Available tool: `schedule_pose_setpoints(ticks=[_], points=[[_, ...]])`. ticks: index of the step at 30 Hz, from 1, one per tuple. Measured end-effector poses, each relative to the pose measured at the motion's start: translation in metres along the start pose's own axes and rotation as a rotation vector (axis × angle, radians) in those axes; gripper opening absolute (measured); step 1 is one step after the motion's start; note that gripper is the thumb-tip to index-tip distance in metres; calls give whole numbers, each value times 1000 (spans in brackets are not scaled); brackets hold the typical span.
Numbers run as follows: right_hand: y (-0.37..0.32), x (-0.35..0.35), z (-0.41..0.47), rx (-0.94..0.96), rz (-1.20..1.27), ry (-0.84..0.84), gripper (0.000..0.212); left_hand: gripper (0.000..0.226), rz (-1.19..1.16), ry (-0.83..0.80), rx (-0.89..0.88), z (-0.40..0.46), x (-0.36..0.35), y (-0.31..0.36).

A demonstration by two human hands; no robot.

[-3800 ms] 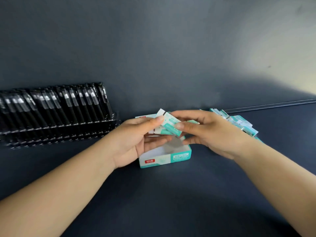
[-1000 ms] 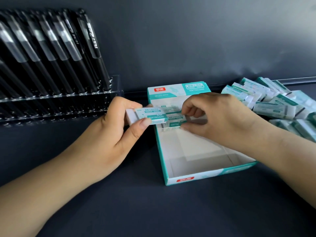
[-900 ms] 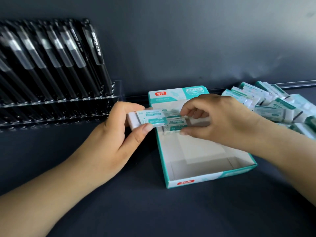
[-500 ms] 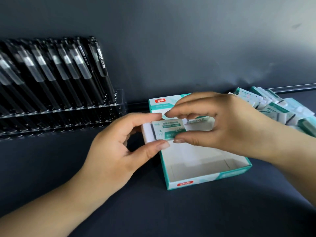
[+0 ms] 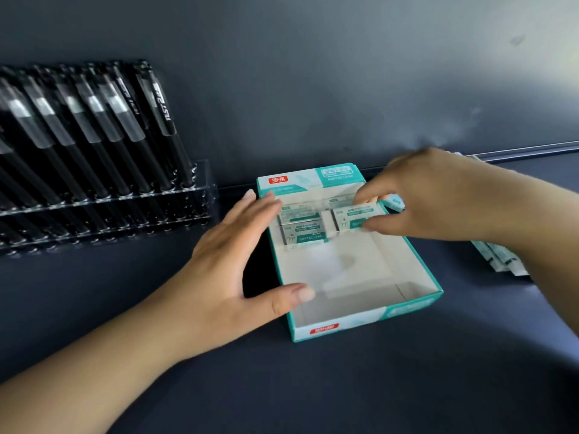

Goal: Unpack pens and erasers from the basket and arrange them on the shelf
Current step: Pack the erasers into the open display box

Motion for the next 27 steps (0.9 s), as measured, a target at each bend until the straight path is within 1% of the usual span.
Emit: schedule_pose_setpoints(ticks=[2, 5, 13, 20, 23, 27], points=[[0, -5, 1, 32, -80, 4, 31, 87, 79, -38, -1, 0, 0, 1], [3, -8, 3, 70, -169, -9, 34, 89, 112, -62, 13, 0, 1, 2], [4, -14, 4, 80, -201, -81, 33, 90, 91, -65, 32, 1, 3, 2], [3, -22, 4, 68, -300, -4, 32, 93, 69, -69, 48, 2, 5, 3], [3, -21, 5, 71, -288, 24, 34, 98, 32, -73, 67, 1, 7, 5], [6, -23, 8, 78, -244, 38, 31, 90, -6, -80, 97, 2, 7, 7]])
Point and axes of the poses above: each hand's wrist, its own z-axis towards the middle knuckle, its own x-axis out of the back of the hand, y = z × x, the point moved 1 cm from there along z, towards the middle knuckle, and after that the axes turned 10 degrees about z, right-handed, at the moved point
